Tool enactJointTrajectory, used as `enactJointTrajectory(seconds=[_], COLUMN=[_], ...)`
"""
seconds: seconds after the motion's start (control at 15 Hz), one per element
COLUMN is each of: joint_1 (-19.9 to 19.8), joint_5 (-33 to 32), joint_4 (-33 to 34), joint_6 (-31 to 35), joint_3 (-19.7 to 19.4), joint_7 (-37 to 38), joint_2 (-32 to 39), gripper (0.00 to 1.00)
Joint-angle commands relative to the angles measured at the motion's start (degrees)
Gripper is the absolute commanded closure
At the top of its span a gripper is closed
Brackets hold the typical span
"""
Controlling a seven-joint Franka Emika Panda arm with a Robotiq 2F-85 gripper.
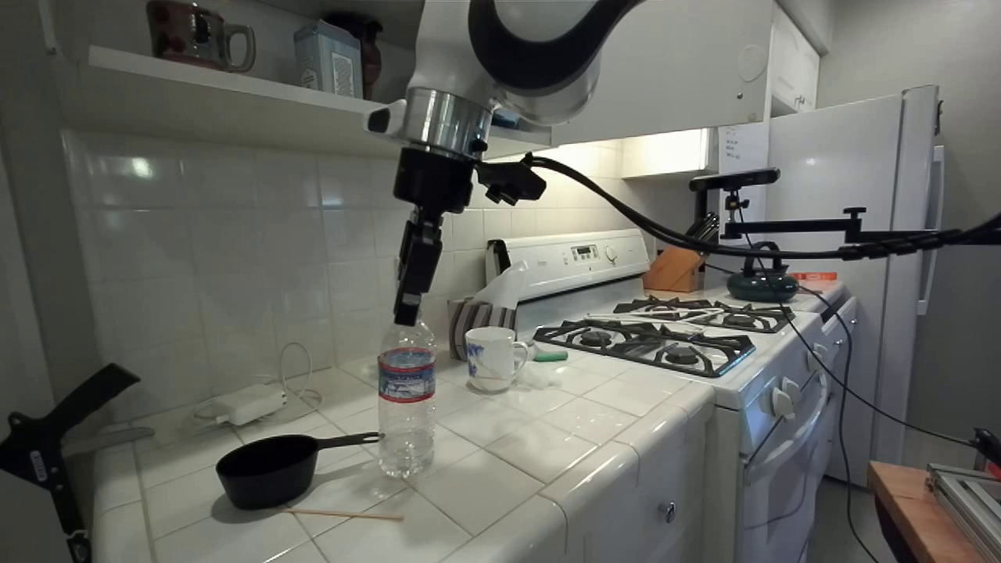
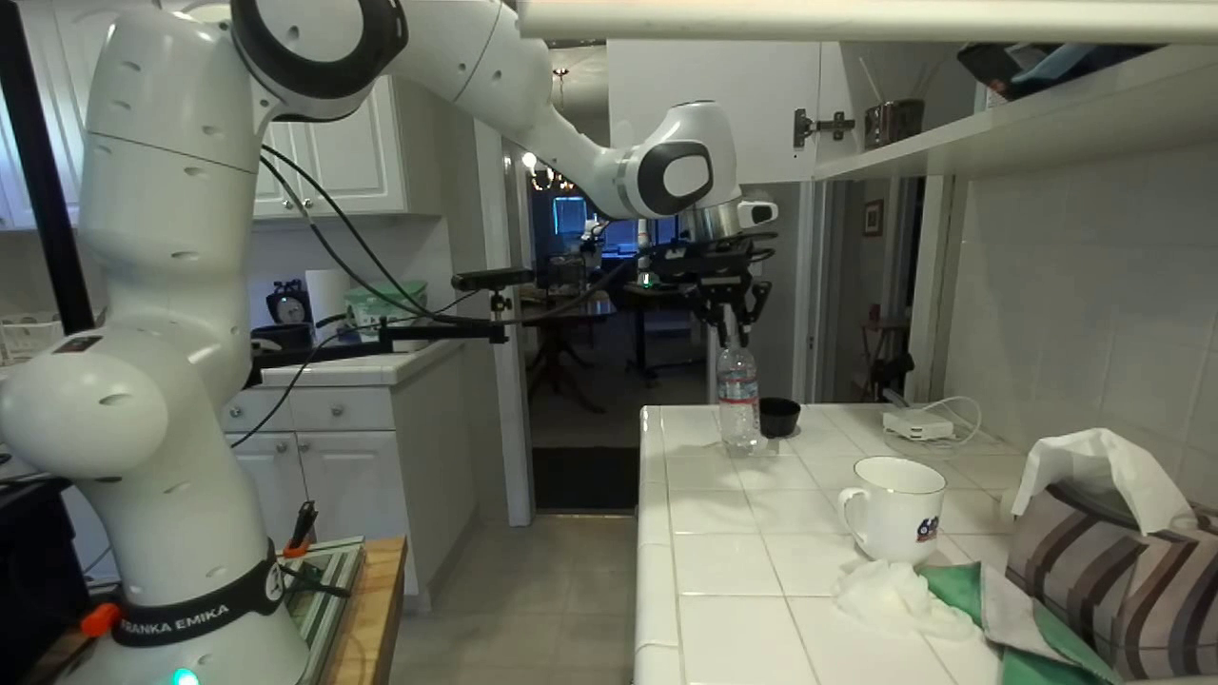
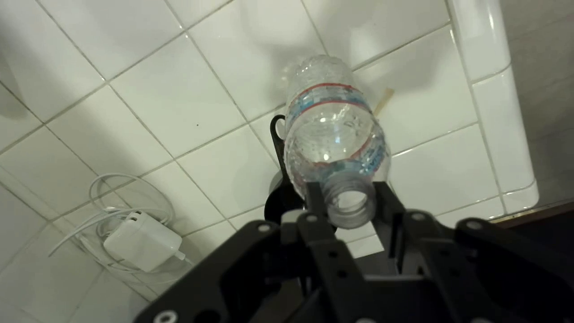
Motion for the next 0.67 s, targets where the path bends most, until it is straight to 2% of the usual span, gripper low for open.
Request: enactJointTrajectory(seconds=[0.0, 0.2, 0.27, 0.33, 0.6], joint_1=[-0.2, -0.4, -0.5, -0.5, -0.6], joint_5=[0.6, 1.8, 2.2, 2.4, 2.5], joint_4=[-1.6, -2.2, -2.4, -2.6, -3.2], joint_6=[2.0, 4.3, 4.9, 5.5, 6.4], joint_3=[0.1, 0.5, 0.6, 0.6, 0.5], joint_7=[1.2, 1.0, 0.7, 0.7, 1.0], joint_2=[-0.2, 0.2, 0.2, 0.3, 0.0], gripper=[0.92, 0.92, 0.64, 0.43, 0.16])
